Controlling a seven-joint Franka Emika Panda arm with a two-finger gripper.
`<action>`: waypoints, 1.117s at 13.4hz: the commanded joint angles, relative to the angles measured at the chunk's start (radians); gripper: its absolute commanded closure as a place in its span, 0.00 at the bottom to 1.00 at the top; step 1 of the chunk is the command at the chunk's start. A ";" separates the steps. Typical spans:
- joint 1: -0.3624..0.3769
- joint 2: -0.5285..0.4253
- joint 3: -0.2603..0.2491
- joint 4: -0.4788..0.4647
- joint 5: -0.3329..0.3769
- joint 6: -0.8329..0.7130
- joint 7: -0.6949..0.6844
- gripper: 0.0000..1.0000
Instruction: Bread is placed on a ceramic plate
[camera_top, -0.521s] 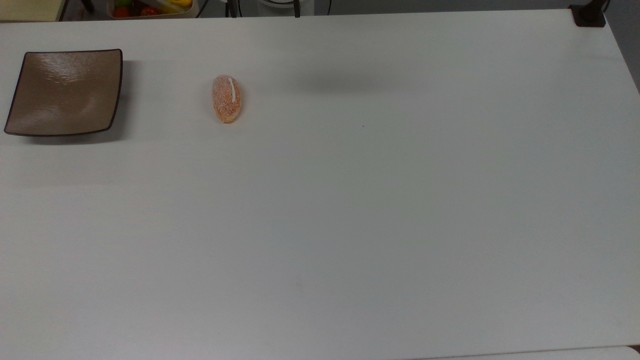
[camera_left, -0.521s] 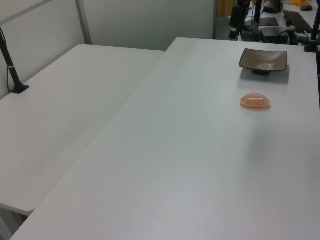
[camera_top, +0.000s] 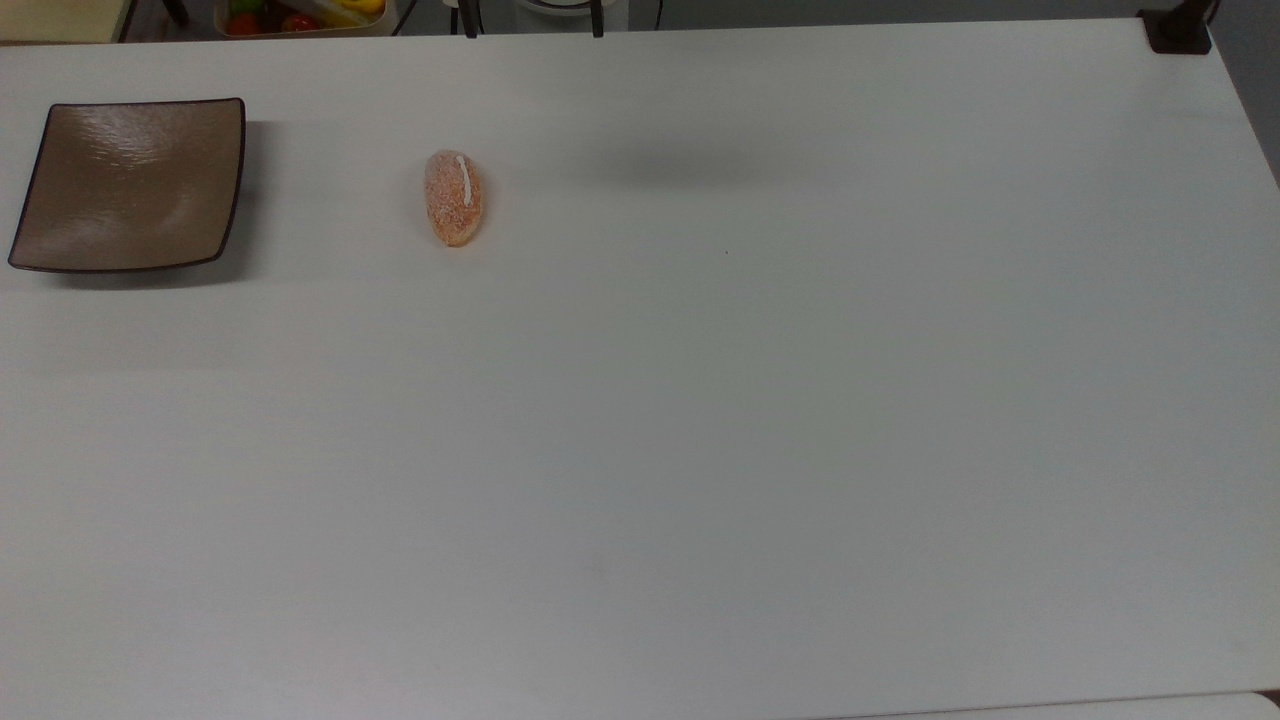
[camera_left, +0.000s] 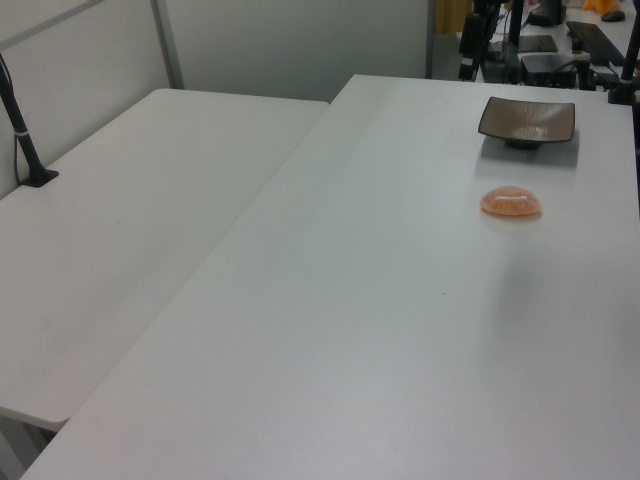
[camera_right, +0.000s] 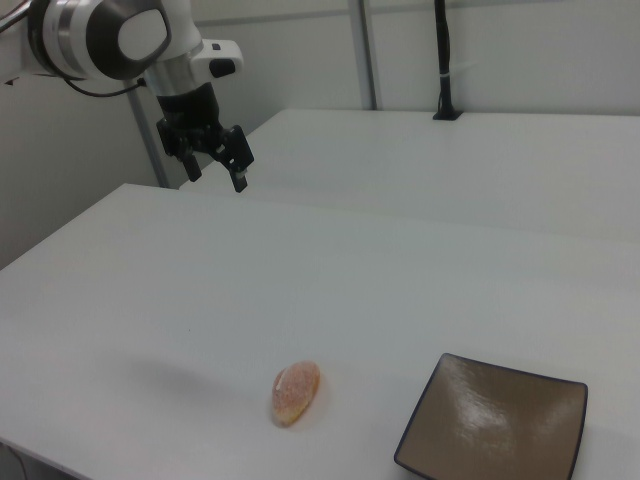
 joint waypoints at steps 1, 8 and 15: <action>0.021 -0.012 -0.018 -0.027 0.019 0.004 0.005 0.00; 0.021 -0.012 -0.012 -0.046 0.019 -0.050 -0.009 0.00; 0.001 -0.012 0.012 -0.113 0.011 -0.125 -0.104 0.00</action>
